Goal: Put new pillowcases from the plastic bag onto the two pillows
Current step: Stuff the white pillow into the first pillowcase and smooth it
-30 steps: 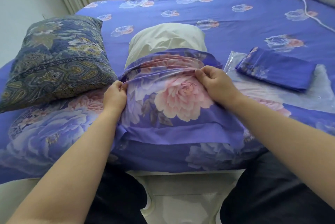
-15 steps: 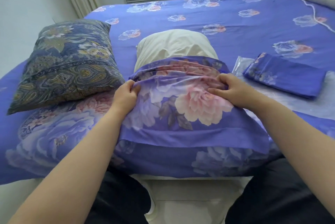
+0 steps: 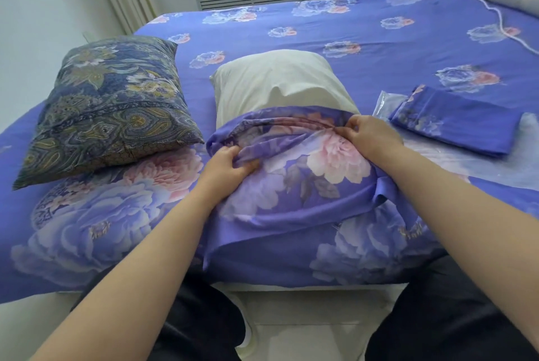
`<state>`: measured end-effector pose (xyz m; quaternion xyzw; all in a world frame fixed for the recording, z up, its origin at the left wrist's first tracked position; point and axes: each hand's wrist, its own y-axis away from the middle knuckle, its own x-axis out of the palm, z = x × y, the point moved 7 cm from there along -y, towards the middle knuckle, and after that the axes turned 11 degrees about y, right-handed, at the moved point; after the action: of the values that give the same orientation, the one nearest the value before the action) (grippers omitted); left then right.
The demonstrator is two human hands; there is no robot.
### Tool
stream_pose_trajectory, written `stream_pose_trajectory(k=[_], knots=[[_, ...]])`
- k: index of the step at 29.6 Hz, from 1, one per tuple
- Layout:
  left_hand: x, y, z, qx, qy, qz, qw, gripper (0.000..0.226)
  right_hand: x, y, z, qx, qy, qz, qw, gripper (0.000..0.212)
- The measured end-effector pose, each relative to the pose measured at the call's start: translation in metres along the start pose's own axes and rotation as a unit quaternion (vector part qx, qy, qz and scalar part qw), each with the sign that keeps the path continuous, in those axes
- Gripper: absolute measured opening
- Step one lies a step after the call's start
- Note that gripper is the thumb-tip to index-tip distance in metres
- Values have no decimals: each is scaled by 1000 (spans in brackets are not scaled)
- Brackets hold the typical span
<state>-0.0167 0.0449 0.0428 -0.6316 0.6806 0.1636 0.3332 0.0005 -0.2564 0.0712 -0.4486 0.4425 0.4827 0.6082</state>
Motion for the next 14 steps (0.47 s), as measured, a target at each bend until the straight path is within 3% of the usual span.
stream_pose_trajectory(k=[2, 4, 5, 7, 8, 9, 10, 12, 14], knots=[[-3, -15, -8, 38, -74, -39, 996, 22, -38, 26, 20, -39, 77, -143, 986, 31], [-5, -25, -5, 0, -35, -46, 998, 22, -64, 74, 47, -111, -35, -255, 960, 23], [-7, -26, 1, -23, -16, -57, 998, 24, -58, 98, 64, -165, -92, -220, 957, 29], [-11, -27, 12, -52, -1, -78, 996, 25, -10, 145, 97, -226, -134, 40, 964, 57], [-11, -25, 15, -60, 5, -83, 995, 27, 18, 165, 104, -209, -148, 177, 950, 63], [-10, -21, 16, -71, 15, -92, 993, 30, 38, 174, 105, -162, -204, 259, 930, 59], [-10, -16, 15, -88, 33, -109, 990, 33, 51, 176, 101, -83, -305, 302, 900, 56], [-9, -5, 9, -135, 84, -154, 975, 37, 66, 166, 95, 58, -474, 314, 821, 63], [-3, 6, -15, -118, 160, -190, 962, 39, 64, 148, 80, 117, -511, 228, 821, 56]])
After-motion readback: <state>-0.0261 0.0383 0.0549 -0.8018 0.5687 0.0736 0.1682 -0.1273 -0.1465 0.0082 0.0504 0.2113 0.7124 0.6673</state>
